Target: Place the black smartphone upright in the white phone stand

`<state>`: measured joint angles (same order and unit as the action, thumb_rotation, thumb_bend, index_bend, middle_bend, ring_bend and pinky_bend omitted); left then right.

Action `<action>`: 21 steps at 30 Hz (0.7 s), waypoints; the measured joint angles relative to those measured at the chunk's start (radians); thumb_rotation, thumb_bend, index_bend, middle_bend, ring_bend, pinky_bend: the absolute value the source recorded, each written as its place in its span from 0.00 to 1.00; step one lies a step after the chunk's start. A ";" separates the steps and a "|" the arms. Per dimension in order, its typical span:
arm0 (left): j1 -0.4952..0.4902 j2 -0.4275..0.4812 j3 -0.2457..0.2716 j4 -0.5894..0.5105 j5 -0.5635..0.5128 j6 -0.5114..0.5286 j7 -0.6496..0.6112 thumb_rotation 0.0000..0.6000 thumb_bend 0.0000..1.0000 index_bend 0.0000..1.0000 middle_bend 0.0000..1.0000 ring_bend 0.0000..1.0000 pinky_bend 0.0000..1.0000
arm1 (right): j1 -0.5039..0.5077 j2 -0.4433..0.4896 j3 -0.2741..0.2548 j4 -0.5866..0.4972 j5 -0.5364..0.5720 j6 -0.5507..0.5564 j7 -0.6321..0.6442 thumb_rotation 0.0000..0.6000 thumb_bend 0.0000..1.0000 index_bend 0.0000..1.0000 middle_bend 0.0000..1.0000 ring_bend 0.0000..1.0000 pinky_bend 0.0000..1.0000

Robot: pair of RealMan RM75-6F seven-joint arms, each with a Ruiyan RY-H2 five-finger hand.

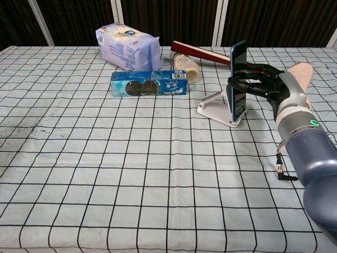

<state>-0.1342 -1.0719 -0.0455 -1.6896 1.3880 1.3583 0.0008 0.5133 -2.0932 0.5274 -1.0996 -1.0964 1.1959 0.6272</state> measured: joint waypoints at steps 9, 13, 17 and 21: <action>0.000 0.001 0.000 0.001 0.000 0.000 -0.002 1.00 0.00 0.00 0.00 0.00 0.00 | 0.005 0.000 -0.017 0.015 -0.022 -0.008 0.007 1.00 0.27 0.47 0.38 0.32 0.16; 0.000 0.001 0.000 0.000 0.000 0.000 -0.003 1.00 0.00 0.00 0.00 0.00 0.00 | 0.006 0.001 -0.019 0.015 -0.022 -0.010 0.002 1.00 0.22 0.44 0.35 0.30 0.16; 0.000 0.001 0.000 0.000 0.001 0.000 -0.003 1.00 0.00 0.00 0.00 0.00 0.00 | 0.007 0.002 -0.020 0.013 -0.020 -0.017 -0.005 1.00 0.17 0.41 0.33 0.27 0.15; 0.000 0.001 0.000 -0.001 0.001 0.000 -0.004 1.00 0.00 0.00 0.00 0.00 0.00 | 0.009 0.003 -0.021 0.016 -0.018 -0.023 -0.013 1.00 0.10 0.37 0.29 0.24 0.15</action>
<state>-0.1340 -1.0705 -0.0454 -1.6903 1.3889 1.3585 -0.0033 0.5227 -2.0897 0.5059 -1.0838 -1.1144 1.1727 0.6145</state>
